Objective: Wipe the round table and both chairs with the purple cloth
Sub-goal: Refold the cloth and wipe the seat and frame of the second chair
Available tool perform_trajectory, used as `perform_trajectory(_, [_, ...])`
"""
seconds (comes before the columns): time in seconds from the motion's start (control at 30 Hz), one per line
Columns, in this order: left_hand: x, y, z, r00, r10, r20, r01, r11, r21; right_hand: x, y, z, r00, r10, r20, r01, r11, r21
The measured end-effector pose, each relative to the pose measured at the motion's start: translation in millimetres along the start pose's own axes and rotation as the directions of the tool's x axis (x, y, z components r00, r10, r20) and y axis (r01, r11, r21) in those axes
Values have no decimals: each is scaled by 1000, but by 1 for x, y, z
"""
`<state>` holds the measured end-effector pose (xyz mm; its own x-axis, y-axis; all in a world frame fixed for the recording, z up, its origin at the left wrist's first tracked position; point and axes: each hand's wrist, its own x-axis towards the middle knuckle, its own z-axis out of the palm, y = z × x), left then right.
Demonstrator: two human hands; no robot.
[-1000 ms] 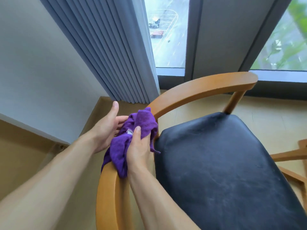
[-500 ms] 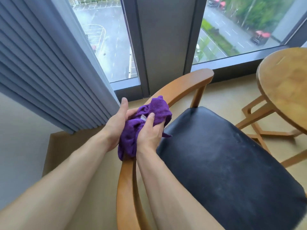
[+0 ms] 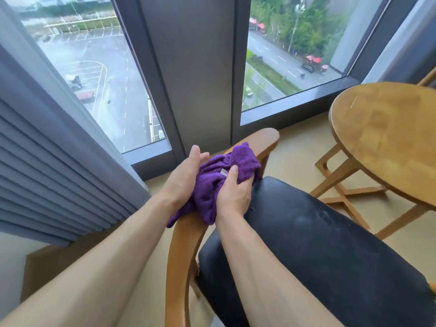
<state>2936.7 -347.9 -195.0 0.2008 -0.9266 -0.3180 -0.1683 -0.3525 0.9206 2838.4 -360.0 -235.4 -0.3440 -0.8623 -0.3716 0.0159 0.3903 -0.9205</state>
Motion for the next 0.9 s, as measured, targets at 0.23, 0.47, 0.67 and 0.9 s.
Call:
perform_trajectory(0.23, [67, 23, 20, 992, 4, 124, -14, 997, 78, 98, -36, -1, 983, 18, -181, -2, 996, 88])
perform_trajectory(0.47, [94, 34, 26, 979, 0, 204, -8, 999, 41, 119, -38, -12, 987, -13, -157, 32, 993, 118])
perform_trajectory(0.67, [75, 19, 11, 966, -11, 259, 7, 1000, 18, 36, -7, 0, 995, -54, -86, 61, 995, 85])
perform_trajectory(0.9, [72, 25, 14, 958, -17, 286, 0, 998, 61, 35, -17, 0, 971, -222, -87, 201, 958, -204])
